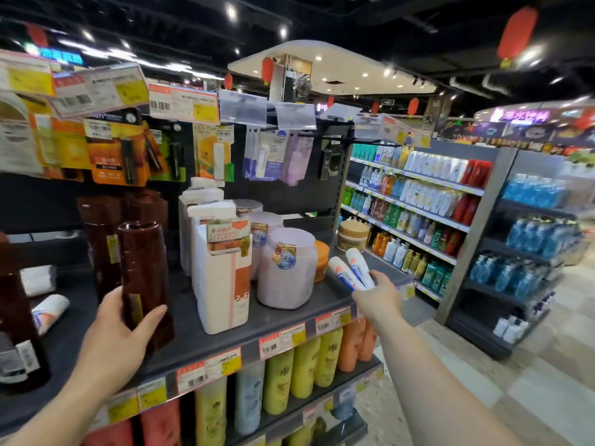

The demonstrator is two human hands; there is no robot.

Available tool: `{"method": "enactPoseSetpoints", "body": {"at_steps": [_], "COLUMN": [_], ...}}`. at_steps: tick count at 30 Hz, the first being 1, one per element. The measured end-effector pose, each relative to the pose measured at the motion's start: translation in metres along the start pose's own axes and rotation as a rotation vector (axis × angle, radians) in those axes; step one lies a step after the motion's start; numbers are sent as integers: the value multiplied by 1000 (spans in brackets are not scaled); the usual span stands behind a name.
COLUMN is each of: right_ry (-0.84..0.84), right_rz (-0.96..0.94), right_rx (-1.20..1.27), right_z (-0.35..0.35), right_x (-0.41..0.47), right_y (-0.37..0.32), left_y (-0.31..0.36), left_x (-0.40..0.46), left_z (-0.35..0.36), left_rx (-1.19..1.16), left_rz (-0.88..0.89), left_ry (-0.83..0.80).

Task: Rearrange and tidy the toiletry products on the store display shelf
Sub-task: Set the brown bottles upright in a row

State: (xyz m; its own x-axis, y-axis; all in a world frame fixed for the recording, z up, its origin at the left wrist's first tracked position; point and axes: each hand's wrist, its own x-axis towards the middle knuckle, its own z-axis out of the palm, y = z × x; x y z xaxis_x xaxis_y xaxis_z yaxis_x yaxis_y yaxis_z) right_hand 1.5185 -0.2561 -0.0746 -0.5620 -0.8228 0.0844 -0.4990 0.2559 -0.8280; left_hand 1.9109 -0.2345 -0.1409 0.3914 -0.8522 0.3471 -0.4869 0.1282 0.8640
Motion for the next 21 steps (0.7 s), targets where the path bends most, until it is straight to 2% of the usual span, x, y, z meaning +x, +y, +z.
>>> {"method": "enactPoseSetpoints", "body": {"at_steps": [13, 21], "right_ry": [-33, -41], "right_rz": [31, 58], "right_rx": [-53, -78], "right_z": [27, 49], "right_x": [56, 75], "right_y": [-14, -13], "left_y": [-4, 7], "left_x": [9, 10], "left_z": [3, 8], "left_rx": [-17, -37], "left_rz": [-82, -75], "left_ry": [-32, -45]}}
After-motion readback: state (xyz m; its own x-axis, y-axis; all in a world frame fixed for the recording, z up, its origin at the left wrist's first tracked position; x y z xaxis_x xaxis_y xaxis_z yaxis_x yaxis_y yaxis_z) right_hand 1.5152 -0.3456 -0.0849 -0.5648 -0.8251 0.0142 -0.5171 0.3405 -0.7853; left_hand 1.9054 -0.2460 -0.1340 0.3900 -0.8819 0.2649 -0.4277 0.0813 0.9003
